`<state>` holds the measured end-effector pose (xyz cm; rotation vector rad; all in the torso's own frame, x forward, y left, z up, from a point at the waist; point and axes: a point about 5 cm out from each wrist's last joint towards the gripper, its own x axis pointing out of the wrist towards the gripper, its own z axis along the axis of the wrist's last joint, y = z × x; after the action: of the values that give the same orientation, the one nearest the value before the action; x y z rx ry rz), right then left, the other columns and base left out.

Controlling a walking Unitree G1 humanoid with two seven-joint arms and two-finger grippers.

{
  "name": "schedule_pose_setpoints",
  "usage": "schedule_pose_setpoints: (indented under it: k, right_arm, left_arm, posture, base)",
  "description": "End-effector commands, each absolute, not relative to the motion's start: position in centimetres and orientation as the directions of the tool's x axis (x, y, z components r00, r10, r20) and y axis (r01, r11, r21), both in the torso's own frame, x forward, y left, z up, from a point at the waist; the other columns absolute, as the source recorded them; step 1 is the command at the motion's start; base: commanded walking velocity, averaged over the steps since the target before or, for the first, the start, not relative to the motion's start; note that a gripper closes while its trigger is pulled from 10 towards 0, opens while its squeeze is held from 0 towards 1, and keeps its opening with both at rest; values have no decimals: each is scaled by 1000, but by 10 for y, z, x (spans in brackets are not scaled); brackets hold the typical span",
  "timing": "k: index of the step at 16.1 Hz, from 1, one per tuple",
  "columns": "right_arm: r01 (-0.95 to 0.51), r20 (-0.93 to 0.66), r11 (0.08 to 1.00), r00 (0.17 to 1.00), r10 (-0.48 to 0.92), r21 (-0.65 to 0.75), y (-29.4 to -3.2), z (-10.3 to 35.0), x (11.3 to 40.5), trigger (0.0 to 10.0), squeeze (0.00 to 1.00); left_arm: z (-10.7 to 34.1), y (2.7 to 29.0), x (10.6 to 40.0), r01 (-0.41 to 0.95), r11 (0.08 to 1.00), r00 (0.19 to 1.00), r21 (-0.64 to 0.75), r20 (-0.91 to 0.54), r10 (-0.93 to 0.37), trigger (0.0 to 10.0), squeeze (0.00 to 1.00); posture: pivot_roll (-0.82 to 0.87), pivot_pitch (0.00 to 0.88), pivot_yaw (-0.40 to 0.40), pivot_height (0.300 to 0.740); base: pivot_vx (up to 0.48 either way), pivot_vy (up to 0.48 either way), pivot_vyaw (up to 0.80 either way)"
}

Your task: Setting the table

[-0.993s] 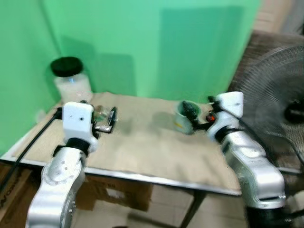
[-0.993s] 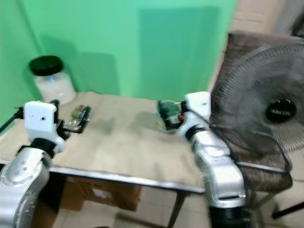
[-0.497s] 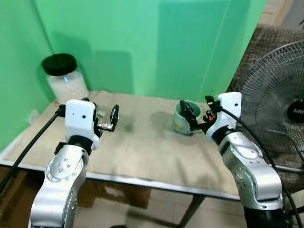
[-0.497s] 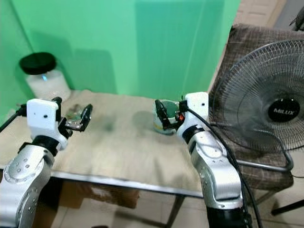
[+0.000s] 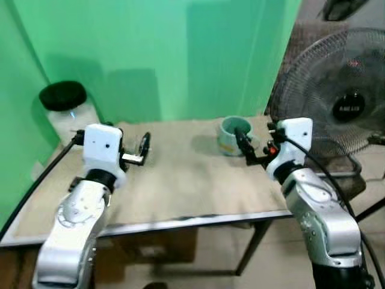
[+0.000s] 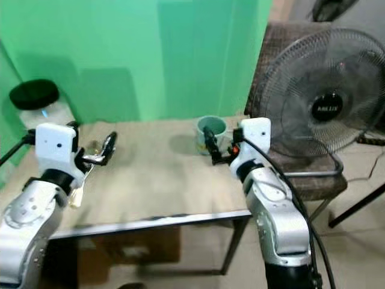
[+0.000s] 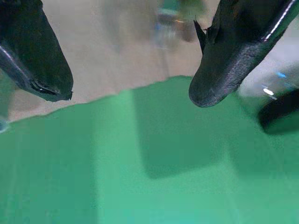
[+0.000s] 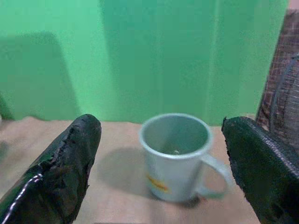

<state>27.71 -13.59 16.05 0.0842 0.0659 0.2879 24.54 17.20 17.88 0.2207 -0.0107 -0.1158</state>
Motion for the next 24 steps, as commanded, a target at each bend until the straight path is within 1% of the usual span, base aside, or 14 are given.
schedule_pose_setpoints:
  k: [1,3,4,5,6,8,10,11,12,13,15,19,22,24]
  right_arm:
    - [-295,-34,951,954,299,94,-131,164,278,10000,0]
    - [-317,-41,945,946,321,84,-128,167,278,10000,0]
    - [-324,-43,943,944,328,81,-127,167,278,10000,0]
    - [-367,-125,930,923,364,5,-127,163,279,10000,0]
    - [-375,-161,927,917,366,-24,-128,161,280,10000,0]
    - [-507,-188,861,850,493,-37,-119,166,277,10000,0]
    - [-576,-206,816,805,556,-50,-116,167,274,10000,0]
    - [-656,-225,751,744,629,-72,-112,168,269,10000,0]
    - [-688,-238,722,715,657,-76,-111,167,267,10000,0]
    - [-742,-265,663,662,701,-96,-109,167,265,10000,0]
    - [-807,-300,577,584,754,-124,-103,169,261,10000,0]
    - [-830,-322,540,555,767,-143,-105,173,265,10000,0]
    - [-841,-344,517,538,770,-158,-107,177,265,10000,0]
    - [-846,-353,511,530,772,-153,-107,179,262,10000,0]
  left_arm:
    - [179,175,247,107,964,994,244,-8,-109,10000,667]
    - [178,176,247,129,961,992,245,-34,-124,10000,647]
    - [177,176,247,129,962,992,239,-40,-123,10000,604]
    - [174,177,249,161,954,987,252,-65,-150,10000,576]
    - [174,180,252,174,953,984,247,-87,-158,10000,592]
    - [164,197,256,242,930,955,276,-238,-177,10000,1000]
    - [159,206,256,280,910,931,306,-319,-179,10000,1000]
    - [154,217,257,296,893,907,340,-395,-150,10000,918]
    - [154,222,259,308,883,898,355,-414,-147,10000,373]
    - [155,231,266,337,871,882,358,-444,-159,10000,0]
    - [158,243,282,391,868,859,307,-461,-223,10000,0]
    - [162,253,301,446,864,827,233,-476,-298,10000,0]
    - [160,263,310,482,845,797,232,-515,-314,10000,0]
    - [159,262,312,515,837,777,183,-513,-366,10000,0]
  posture:
    - [113,0,8,740]
    - [113,0,10,740]
    - [113,0,10,740]
    - [114,0,0,740]
    - [115,0,-8,740]
    - [114,0,-9,740]
    - [117,0,-11,740]
    - [117,0,-11,740]
    - [116,0,-14,740]
    - [115,0,-14,740]
    - [109,0,-16,740]
    - [102,0,-52,740]
    - [94,0,-63,740]
    - [87,0,-67,740]
  base:
    - [0,-480,0]
    - [0,-240,0]
    - [0,0,0]
    - [0,0,0]
    - [0,0,0]
    - [0,0,0]
    - [0,0,0]
    - [0,0,0]
    - [0,0,0]
    - [0,0,0]
    - [0,0,0]
    - [0,0,0]
    - [0,0,0]
    - [0,0,0]
